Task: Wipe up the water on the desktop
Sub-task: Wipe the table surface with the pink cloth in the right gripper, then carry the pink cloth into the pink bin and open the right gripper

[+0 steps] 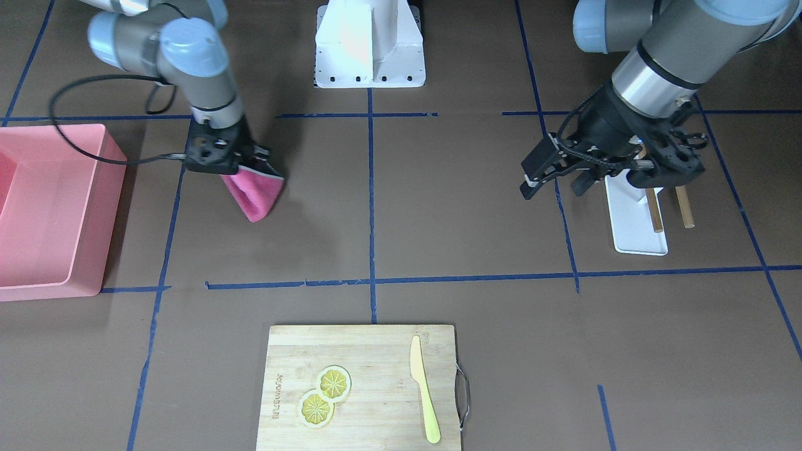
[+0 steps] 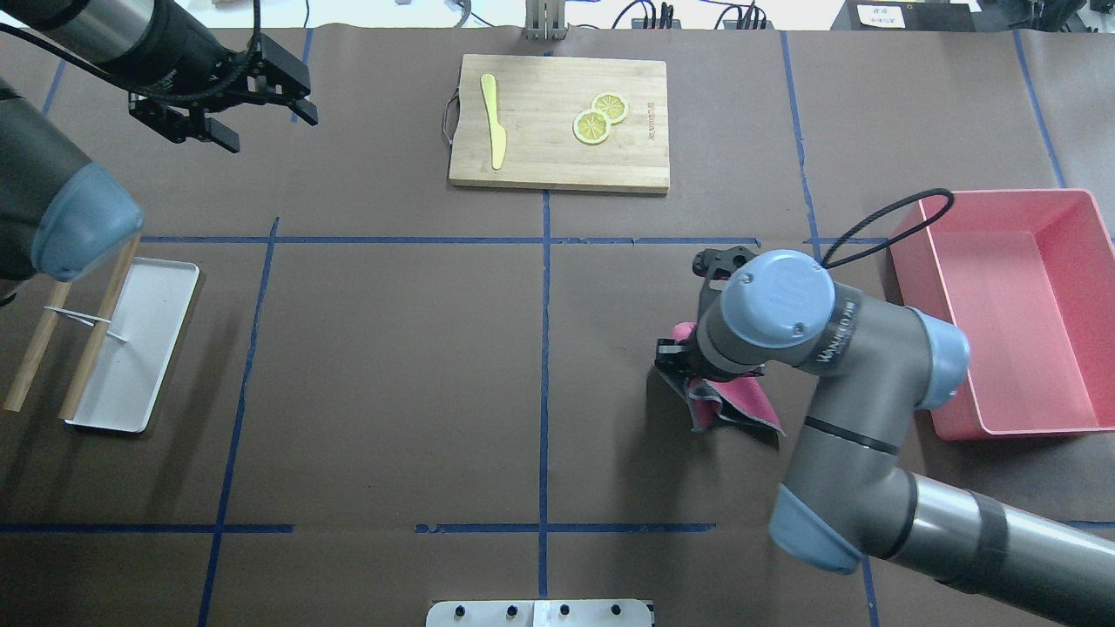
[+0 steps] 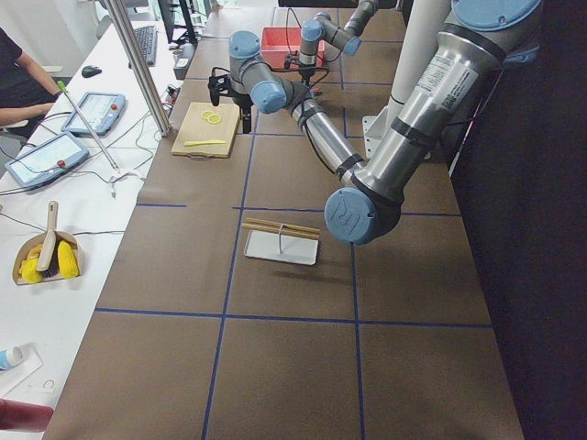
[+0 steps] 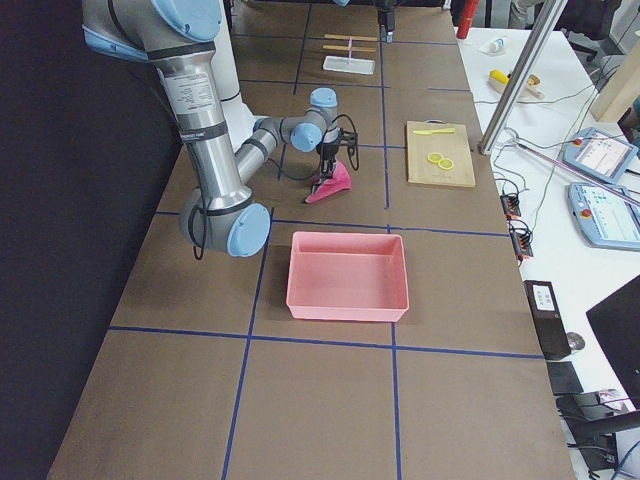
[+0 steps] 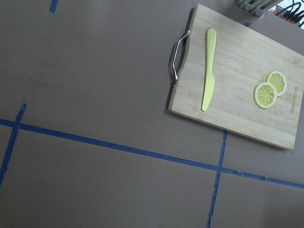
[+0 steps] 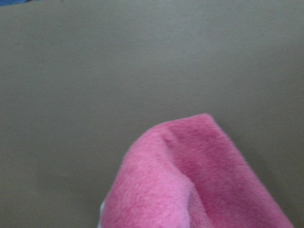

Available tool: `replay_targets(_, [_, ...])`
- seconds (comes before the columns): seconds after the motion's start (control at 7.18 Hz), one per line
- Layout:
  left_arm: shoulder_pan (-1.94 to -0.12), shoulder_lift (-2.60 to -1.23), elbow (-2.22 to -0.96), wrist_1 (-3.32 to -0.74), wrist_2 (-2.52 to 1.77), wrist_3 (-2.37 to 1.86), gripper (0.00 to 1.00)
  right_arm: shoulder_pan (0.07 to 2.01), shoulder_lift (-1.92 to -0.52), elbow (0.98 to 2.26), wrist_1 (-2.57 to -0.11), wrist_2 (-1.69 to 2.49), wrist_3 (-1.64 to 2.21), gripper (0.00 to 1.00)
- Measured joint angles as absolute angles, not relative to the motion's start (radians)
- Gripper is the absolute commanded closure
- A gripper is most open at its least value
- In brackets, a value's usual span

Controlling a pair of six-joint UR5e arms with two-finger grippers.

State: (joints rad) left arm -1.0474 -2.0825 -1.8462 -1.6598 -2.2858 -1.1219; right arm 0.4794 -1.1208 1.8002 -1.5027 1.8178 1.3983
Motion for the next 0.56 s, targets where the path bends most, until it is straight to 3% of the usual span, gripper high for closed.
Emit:
replay_targets(0.28, [-1.105, -2.032, -1.850, -1.660, -2.308, -0.989, 0.01, 0.454, -0.966, 1.696, -1.498, 1.818, 1.504, 1.00])
replay_targets(0.56, [-1.144, -1.996, -1.851, -1.660, -2.313, -0.898, 0.01, 0.461, -1.031, 1.735, -1.496, 1.837, 1.482, 1.00])
